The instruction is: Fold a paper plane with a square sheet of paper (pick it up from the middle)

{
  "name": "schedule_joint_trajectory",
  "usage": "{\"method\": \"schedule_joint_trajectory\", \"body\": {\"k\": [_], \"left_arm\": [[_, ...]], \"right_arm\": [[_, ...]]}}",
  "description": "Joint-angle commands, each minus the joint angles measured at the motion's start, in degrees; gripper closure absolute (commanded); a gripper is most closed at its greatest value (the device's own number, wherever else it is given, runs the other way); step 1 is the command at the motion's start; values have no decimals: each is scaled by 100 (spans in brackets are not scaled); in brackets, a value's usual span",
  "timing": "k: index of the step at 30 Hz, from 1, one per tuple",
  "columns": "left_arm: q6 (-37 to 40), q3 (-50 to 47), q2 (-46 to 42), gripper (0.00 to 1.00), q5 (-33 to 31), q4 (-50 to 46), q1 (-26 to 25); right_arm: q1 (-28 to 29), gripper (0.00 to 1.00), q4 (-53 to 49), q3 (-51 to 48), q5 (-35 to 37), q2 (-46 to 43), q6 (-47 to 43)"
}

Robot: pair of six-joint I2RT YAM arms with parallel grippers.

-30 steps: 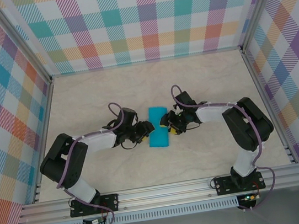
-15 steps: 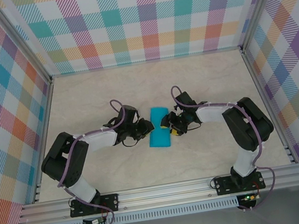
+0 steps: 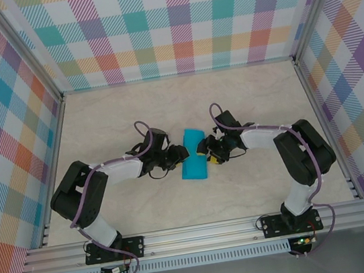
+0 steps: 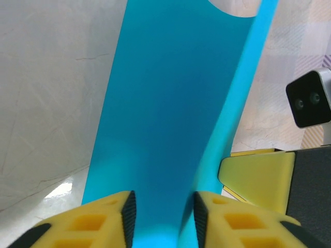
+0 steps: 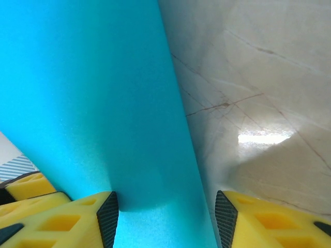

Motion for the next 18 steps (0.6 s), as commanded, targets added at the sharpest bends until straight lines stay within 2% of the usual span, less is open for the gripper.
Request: {"method": "schedule_joint_trajectory", "body": {"k": [1,7,10,18], "left_arm": [[-6,88,55,58,-18,45,62],[-28,116,176,57,174,198,62],[-50,136,272,60,330,331,62],[56,155,250,87,319,330,93]], "right_arm": [[-45,45,-32,129,-128,-86,-120],[-44,45,30,138,-195,-41,-85],[-42,45,34,156,-201,-42,-84],[-162,44,-187,165,-229,-139,-390]]}}
